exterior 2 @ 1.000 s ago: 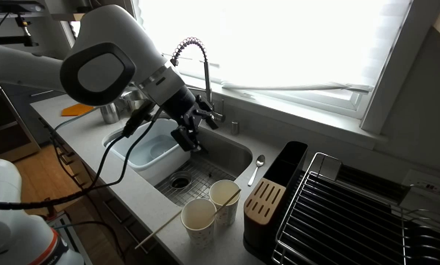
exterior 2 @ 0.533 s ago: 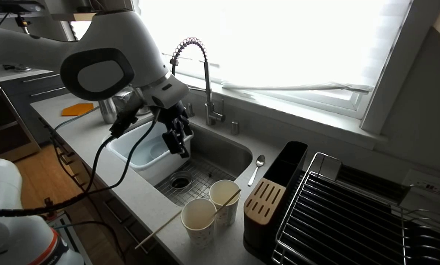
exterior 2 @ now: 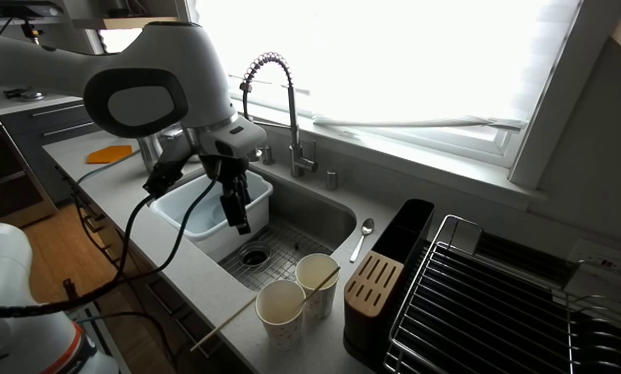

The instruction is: Lift chopping stick on the left, put it in the cup on the left, lift the chopping stick on the right and put in the cup on the right.

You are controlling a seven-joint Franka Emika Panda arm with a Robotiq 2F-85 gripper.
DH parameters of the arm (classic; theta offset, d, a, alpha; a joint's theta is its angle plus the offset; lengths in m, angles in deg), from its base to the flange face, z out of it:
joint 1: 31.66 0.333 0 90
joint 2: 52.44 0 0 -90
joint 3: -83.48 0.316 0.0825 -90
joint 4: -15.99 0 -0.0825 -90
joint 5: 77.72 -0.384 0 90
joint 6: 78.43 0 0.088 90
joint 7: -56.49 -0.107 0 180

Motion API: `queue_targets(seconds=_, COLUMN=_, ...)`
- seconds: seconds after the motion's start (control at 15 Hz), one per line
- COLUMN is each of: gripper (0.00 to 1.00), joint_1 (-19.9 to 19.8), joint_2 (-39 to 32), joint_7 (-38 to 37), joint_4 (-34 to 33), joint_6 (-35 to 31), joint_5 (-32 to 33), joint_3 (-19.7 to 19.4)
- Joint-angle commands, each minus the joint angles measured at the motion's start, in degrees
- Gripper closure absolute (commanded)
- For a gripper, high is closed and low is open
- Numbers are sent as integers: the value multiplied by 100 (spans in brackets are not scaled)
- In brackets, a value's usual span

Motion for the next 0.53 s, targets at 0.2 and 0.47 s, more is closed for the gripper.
queue_targets(seconds=0.2, gripper=0, joint_1=50, joint_2=-251, joint_7=647, joint_4=134, joint_6=-28, joint_5=-576, joint_3=-9)
queue_targets(seconds=0.47, gripper=0, joint_1=115, joint_2=-591, joint_7=1580, joint_4=382, joint_6=-63, joint_5=-578, joint_3=6)
